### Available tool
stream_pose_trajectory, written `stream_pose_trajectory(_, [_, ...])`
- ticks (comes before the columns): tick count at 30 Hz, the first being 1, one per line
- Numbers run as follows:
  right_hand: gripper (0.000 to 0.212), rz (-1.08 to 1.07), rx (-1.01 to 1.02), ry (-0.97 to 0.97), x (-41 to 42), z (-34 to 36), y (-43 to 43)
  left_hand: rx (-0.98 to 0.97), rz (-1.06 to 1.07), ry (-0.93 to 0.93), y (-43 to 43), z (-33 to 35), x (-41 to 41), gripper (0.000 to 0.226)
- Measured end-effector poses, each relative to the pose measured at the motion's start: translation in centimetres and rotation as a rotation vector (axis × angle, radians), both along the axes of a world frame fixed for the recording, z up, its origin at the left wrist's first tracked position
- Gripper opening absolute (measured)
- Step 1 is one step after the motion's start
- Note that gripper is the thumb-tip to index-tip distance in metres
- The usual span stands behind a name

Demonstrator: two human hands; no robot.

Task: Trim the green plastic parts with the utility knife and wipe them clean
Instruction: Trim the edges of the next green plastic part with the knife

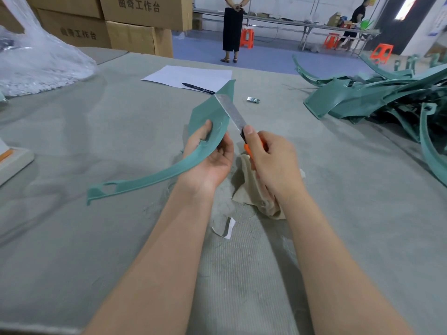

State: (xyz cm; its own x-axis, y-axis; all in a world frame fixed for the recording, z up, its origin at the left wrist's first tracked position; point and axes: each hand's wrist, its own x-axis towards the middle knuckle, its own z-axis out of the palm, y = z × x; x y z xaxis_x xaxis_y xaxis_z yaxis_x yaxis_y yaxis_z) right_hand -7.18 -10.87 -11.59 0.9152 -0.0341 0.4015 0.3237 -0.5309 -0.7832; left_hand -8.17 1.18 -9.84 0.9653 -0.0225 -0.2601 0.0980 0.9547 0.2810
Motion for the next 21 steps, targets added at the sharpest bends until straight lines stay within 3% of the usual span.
stream_pose_trajectory(11, [0.054,0.09,0.003,0.018,-0.1,0.0,-0.1,-0.077,-0.011,-0.018,0.2,0.2,0.1,0.013])
stream_pose_trajectory(14, [0.052,0.19,0.0,0.021,-0.7,0.2,0.6,-0.019,0.029,0.032,0.3,0.2,0.5,0.026])
stream_pose_trajectory(17, [0.051,0.332,-0.13,0.043,-1.6,0.0,1.7,-0.063,0.072,0.067,1.0,-0.5,0.7,0.038])
stream_pose_trajectory(21, [0.051,0.312,-0.099,0.057,-1.5,0.2,1.7,-0.105,0.12,0.061,1.8,-0.7,1.0,0.025])
